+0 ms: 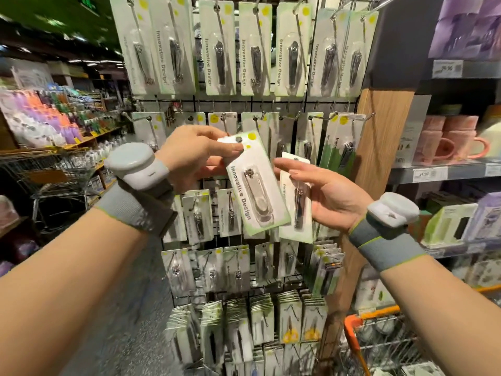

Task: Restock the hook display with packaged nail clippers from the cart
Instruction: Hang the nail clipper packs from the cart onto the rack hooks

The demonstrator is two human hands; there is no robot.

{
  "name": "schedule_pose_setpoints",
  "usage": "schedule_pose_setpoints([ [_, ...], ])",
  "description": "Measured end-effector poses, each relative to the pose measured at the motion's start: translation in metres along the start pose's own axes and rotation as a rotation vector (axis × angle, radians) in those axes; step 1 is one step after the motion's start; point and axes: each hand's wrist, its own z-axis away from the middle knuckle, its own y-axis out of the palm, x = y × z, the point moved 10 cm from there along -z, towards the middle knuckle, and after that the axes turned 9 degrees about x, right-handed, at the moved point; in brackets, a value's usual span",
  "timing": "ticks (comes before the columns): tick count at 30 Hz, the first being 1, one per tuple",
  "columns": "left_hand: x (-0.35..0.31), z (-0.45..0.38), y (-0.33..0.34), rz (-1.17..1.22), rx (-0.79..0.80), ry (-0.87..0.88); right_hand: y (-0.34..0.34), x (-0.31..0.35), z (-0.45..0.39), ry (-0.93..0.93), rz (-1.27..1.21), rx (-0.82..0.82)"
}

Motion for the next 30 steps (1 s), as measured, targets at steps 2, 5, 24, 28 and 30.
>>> schedule_pose_setpoints([
  [2,0.000,0.007,-0.009,-0.046,-0.018,0.013,-0.002,0.001,0.001,-0.002,0.029,-0.018],
  [5,0.007,0.016,-0.022,-0.182,-0.051,0.006,0.000,-0.006,-0.001,0.013,0.034,-0.001],
  [24,0.144,0.049,-0.056,-1.039,0.161,-0.147,0.023,-0.093,-0.006,0.050,0.131,-0.006],
  [28,0.160,0.044,-0.049,-1.162,0.227,-0.138,0.023,-0.109,-0.009,0.068,0.148,-0.045],
  [30,0.161,0.039,-0.047,-1.214,0.236,-0.121,0.023,-0.114,-0.011,0.072,0.182,-0.063],
])
